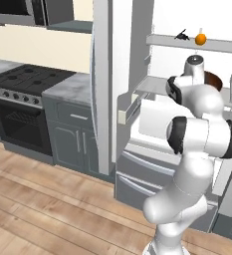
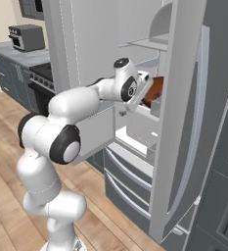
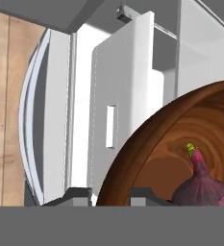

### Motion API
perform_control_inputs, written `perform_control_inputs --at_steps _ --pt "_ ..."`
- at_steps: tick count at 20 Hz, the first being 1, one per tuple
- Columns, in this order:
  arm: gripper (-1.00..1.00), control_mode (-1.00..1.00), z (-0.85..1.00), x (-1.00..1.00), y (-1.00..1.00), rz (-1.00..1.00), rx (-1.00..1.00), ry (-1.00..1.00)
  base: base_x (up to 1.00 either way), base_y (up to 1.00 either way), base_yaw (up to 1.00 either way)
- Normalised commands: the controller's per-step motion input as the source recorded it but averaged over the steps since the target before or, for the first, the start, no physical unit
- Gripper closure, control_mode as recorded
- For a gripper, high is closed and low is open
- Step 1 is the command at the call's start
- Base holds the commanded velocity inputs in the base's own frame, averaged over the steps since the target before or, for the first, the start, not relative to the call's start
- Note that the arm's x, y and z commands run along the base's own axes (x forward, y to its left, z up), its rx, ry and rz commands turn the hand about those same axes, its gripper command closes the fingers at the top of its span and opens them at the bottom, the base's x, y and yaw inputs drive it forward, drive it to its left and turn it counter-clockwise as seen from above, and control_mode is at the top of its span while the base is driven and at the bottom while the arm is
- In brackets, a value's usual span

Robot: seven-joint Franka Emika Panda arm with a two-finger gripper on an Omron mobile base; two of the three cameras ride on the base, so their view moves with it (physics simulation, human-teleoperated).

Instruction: Pick the chicken drumstick and onion from their plates and place them in the bowl. Then put the bowl in the fridge.

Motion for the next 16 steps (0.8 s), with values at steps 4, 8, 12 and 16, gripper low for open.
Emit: perform_control_inputs --at_steps 4,8,12,16 --pt "1.00 -1.00 0.00 0.22 -0.20 0.03 0.03 0.00 0.00 0.00 0.00" --pt "1.00 -1.00 0.00 0.22 -0.24 0.02 0.03 0.00 0.00 0.00 0.00" --pt "1.00 -1.00 -0.02 0.23 -0.21 0.02 0.05 0.01 0.00 0.00 0.00" --pt "1.00 -1.00 -0.06 0.22 -0.13 0.03 0.05 0.01 0.00 0.00 0.00"
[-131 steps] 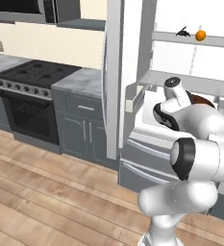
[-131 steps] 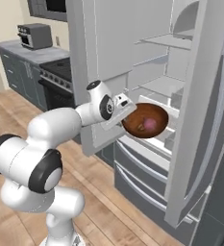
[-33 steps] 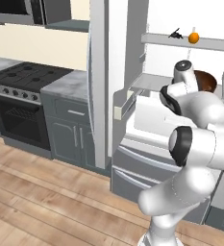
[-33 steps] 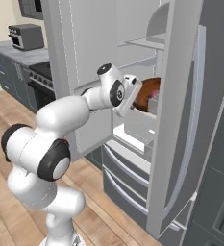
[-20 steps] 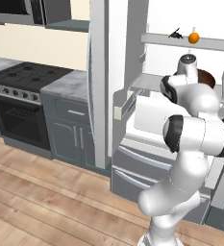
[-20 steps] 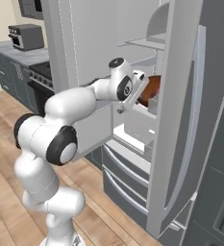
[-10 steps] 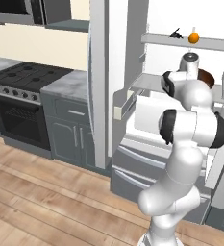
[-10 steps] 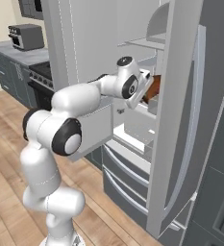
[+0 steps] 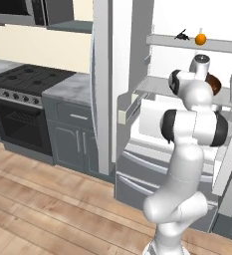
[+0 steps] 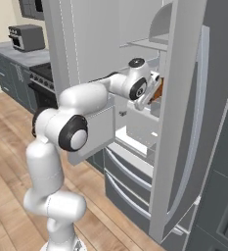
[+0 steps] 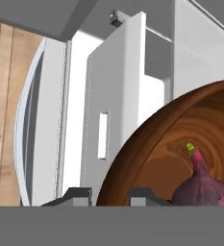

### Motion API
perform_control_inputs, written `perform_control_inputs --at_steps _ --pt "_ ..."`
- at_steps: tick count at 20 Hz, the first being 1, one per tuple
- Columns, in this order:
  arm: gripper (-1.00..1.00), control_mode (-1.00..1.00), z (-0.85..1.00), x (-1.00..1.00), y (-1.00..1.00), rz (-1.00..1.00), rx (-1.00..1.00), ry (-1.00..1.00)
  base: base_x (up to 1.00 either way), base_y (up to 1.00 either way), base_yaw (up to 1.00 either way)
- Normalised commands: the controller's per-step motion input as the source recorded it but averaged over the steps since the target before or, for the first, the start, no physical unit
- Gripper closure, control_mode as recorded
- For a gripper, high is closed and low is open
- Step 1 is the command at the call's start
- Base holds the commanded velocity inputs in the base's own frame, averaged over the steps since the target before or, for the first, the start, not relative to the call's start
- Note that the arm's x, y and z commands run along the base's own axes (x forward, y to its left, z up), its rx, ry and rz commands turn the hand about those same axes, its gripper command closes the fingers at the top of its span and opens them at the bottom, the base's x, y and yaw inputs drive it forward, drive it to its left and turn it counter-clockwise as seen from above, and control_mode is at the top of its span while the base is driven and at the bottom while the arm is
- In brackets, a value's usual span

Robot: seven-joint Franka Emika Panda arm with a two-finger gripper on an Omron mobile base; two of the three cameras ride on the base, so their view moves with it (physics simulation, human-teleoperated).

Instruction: Pick the chicken drumstick and onion from their plates and place them in the bowl. Then put the bowl in the fridge.

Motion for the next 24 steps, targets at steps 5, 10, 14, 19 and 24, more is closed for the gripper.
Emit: perform_control_inputs --at_steps 5,10,14,19,24 --pt "1.00 -1.00 -0.10 0.19 -0.17 0.04 0.02 0.00 0.00 0.00 0.00" --pt "1.00 -1.00 -0.04 0.27 -0.23 0.00 0.00 0.00 0.00 0.00 0.00" --pt "1.00 -1.00 -0.08 0.28 -0.18 0.00 0.00 0.02 0.00 0.00 0.00" --pt "1.00 -1.00 -0.08 0.30 -0.16 0.00 0.00 0.01 0.00 0.00 0.00" --pt "1.00 -1.00 -0.01 0.28 -0.21 0.00 0.00 0.01 0.00 0.00 0.00"
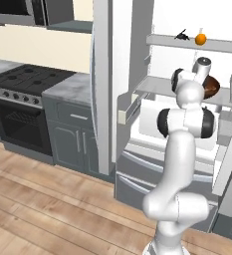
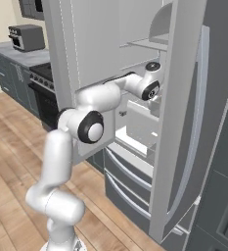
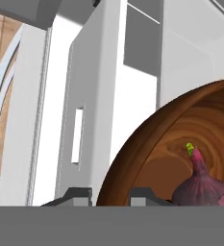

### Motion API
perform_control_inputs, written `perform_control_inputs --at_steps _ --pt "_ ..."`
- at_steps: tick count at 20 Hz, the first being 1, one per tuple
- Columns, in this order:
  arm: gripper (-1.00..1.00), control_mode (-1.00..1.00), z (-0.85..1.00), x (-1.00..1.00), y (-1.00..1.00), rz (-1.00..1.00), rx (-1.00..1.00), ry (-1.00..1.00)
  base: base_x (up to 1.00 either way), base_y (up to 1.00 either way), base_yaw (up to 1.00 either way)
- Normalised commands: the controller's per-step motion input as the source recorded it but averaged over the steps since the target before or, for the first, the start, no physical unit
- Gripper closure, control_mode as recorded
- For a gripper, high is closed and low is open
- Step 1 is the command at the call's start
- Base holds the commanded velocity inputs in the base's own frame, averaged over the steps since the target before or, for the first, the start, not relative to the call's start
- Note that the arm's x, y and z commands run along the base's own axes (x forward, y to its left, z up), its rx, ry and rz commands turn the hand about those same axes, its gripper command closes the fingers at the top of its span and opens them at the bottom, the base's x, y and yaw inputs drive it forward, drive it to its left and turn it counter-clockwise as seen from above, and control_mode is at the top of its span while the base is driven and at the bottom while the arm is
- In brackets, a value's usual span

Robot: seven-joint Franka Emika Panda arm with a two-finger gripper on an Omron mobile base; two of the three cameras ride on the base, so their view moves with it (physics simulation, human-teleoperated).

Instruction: Pick the chicken drumstick and onion from their plates and place them in the bowl. Then put the bowl in the fridge.

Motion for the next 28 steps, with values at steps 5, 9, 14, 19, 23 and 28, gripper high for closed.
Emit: perform_control_inputs --at_steps 5,9,14,19,23,28 --pt "1.00 -1.00 -0.02 0.36 -0.20 0.00 0.01 0.04 0.00 0.00 0.00" --pt "1.00 -1.00 -0.01 0.30 -0.15 0.02 0.02 0.04 0.00 0.00 0.00" --pt "1.00 -1.00 -0.01 0.30 -0.15 0.04 0.06 0.05 0.00 0.00 0.00" --pt "1.00 -1.00 -0.07 0.35 -0.14 0.02 0.04 0.04 0.00 0.00 0.00" --pt "1.00 -1.00 0.00 0.53 -0.16 0.02 0.03 0.00 0.00 0.00 0.00" --pt "1.00 -1.00 0.01 0.54 -0.15 0.02 0.03 0.08 0.00 0.00 0.00"
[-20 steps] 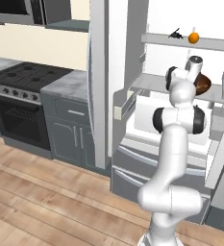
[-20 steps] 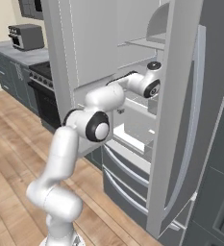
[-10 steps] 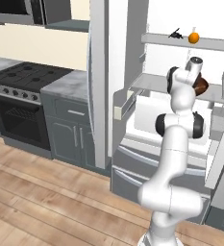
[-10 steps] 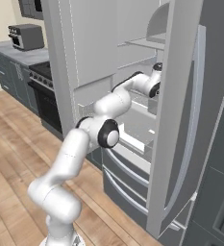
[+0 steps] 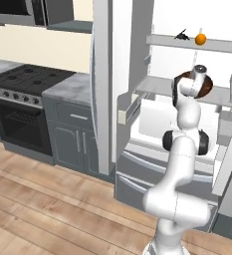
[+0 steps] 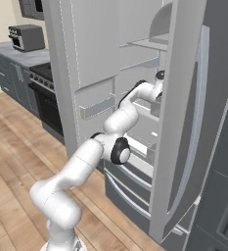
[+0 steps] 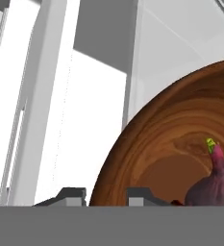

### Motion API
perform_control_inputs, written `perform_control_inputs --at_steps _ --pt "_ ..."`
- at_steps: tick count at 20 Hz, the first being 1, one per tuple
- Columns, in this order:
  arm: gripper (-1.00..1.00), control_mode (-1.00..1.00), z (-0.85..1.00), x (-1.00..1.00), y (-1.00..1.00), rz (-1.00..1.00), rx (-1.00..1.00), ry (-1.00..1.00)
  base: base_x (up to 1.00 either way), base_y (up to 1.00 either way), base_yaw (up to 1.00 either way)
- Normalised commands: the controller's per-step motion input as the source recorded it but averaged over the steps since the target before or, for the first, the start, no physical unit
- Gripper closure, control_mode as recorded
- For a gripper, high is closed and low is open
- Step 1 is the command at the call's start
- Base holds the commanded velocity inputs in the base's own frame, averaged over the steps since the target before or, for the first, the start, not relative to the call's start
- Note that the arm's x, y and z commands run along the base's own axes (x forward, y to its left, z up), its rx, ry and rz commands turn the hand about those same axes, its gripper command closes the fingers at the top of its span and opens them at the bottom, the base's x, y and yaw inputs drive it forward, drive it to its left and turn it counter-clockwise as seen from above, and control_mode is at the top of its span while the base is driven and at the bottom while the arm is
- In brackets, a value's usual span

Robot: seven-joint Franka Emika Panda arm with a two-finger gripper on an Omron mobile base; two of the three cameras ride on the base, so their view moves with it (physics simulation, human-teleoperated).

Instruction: Pick the chicken drumstick and onion from their plates and place them in the bowl. Then put the bowl in the fridge.

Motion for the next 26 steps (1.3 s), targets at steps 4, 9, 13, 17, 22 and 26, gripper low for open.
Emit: perform_control_inputs --at_steps 4,9,13,17,22,26 --pt "1.00 -1.00 0.10 0.48 -0.16 0.03 0.09 0.17 0.00 0.00 0.00" --pt "-1.00 -1.00 0.30 0.39 -0.14 0.04 0.13 0.18 0.00 0.00 0.00" --pt "-1.00 -1.00 0.47 0.33 -0.12 0.04 0.15 0.15 0.00 0.00 0.00" --pt "-1.00 -1.00 0.62 0.19 0.05 0.04 0.05 0.03 0.00 0.00 0.00" --pt "-1.00 -1.00 0.78 0.06 0.04 0.02 0.00 0.00 0.00 0.00 0.00" --pt "-1.00 -1.00 0.62 -0.08 0.02 0.01 0.00 0.00 0.00 0.00 0.00"
